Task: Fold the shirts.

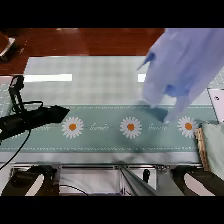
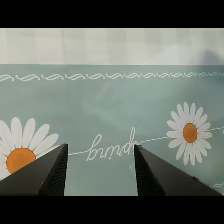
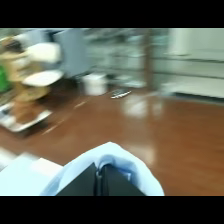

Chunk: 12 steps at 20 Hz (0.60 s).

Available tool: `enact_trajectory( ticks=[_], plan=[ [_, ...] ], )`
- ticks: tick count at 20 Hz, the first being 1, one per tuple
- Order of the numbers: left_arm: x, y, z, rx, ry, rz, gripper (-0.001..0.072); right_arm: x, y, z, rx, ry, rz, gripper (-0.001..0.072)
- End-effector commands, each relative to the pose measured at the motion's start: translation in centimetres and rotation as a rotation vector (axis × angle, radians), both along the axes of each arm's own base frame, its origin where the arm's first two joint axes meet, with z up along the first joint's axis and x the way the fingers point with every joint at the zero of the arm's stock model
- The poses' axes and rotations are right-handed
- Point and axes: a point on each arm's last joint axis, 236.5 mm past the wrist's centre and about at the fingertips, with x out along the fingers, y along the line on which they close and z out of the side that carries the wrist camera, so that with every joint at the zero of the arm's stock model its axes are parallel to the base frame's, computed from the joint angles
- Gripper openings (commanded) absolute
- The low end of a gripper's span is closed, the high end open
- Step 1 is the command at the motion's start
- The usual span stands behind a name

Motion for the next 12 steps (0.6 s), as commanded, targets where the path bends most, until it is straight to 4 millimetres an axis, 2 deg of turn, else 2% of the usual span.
enact_trajectory(
  ticks=[1,3,5,7,9,11,12],
  plan=[
    [0.5,0.1,0.4,-0.011,-0.025,0.02,0.0507,-3.7,6.5,-3.0,-0.058,0.098,0.221,0.0023],
    [1.0,0.2,0.6,-0.014,-0.044,0.031,0.0507,-3.7,11.0,-8.1,-0.041,0.271,0.34,0.0023],
    [1.6,0.4,1.2,-0.018,-0.075,0.049,0.0507,-4.2,16.2,-15.9,-0.105,0.466,0.464,0.0023],
    [2.2,0.6,1.6,-0.021,-0.102,0.064,0.0507,-4.2,20.0,-23.9,-0.161,0.607,0.494,0.0023],
    [2.3,0.8,1.7,-0.017,-0.11,0.068,0.0507,-3.8,22.0,-30.7,-0.176,0.724,0.477,0.0023],
    [2.3,0.8,1.6,-0.015,-0.108,0.067,0.0507,-3.7,22.8,-37.4,-0.166,0.886,0.429,0.0024],
    [2.3,0.8,1.6,-0.015,-0.108,0.067,0.0507,-4.2,23.0,-39.9,-0.169,0.961,0.427,0.0024]
  ],
)
